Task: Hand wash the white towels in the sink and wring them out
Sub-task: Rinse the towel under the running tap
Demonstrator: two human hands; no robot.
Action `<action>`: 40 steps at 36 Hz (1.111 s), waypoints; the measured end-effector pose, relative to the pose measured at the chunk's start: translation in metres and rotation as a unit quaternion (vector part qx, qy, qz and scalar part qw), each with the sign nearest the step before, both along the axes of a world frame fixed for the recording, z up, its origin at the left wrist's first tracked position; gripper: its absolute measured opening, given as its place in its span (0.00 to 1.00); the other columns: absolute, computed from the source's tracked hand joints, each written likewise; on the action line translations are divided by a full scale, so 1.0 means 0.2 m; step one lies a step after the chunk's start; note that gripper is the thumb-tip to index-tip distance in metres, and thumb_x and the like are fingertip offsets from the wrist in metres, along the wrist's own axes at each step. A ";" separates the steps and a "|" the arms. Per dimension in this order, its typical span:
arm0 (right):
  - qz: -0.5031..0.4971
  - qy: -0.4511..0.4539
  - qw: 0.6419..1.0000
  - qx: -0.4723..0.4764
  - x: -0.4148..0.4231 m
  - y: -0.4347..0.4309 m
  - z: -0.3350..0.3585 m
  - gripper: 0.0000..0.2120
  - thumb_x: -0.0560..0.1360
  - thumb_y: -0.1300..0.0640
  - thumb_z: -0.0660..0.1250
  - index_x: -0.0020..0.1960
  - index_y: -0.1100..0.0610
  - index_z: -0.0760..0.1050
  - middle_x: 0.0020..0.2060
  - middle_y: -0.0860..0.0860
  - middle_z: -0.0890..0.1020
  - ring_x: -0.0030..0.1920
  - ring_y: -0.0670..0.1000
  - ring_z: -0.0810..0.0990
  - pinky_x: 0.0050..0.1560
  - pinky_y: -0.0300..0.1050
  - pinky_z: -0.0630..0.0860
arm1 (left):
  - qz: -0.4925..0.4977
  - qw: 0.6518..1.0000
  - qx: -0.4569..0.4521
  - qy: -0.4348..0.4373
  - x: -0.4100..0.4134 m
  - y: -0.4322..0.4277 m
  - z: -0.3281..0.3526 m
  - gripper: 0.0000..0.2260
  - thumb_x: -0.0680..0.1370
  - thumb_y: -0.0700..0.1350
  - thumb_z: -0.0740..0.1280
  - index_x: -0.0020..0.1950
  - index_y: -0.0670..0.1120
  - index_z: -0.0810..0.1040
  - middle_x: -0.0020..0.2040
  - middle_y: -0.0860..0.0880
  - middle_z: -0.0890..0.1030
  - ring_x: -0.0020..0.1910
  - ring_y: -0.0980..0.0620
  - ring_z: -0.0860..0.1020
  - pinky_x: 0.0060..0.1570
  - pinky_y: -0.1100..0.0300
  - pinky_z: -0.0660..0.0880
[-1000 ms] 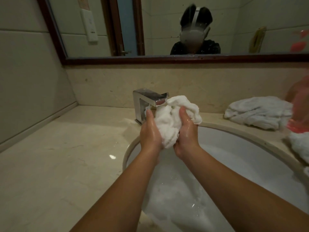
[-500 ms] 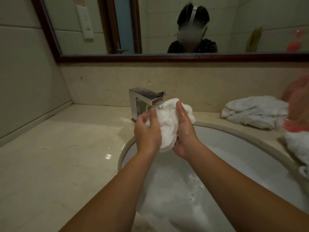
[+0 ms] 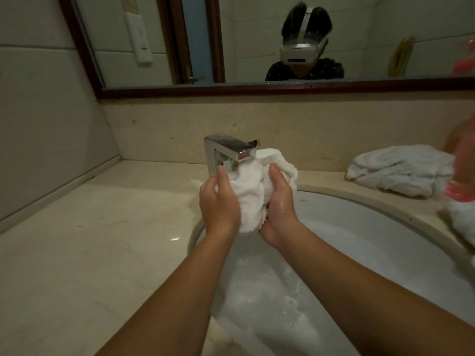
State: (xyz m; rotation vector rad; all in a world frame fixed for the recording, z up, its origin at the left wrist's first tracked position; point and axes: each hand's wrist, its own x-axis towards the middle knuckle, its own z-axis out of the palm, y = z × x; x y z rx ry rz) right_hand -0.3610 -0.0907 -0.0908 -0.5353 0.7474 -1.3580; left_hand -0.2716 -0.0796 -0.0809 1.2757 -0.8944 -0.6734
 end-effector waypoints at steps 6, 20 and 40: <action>-0.026 -0.015 0.999 0.025 -0.01 0.00 -0.03 0.34 0.80 0.31 0.62 0.67 0.57 0.83 0.58 0.62 0.87 0.59 0.64 0.87 0.63 0.61 0.82 | -0.012 0.998 0.009 -0.056 -0.02 0.01 0.00 0.33 0.74 0.75 0.54 0.53 0.51 0.85 0.54 0.49 0.86 0.56 0.44 0.83 0.64 0.38 0.77; -0.018 0.156 0.987 0.032 -0.01 -0.09 -0.04 0.36 0.79 0.23 0.55 0.65 0.53 0.80 0.55 0.56 0.87 0.57 0.58 0.87 0.59 0.56 0.82 | -0.041 0.992 -0.032 -0.118 0.00 0.03 0.00 0.23 0.78 0.67 0.54 0.54 0.50 0.77 0.46 0.55 0.81 0.47 0.55 0.79 0.49 0.54 0.69; -0.075 0.251 0.965 0.026 0.00 -0.05 0.00 0.39 0.70 0.18 0.51 0.66 0.42 0.76 0.56 0.53 0.87 0.57 0.57 0.86 0.65 0.60 0.81 | -0.130 0.991 0.021 -0.028 0.01 0.00 0.00 0.08 0.85 0.48 0.67 0.48 0.61 0.80 0.46 0.63 0.81 0.45 0.67 0.80 0.46 0.67 0.76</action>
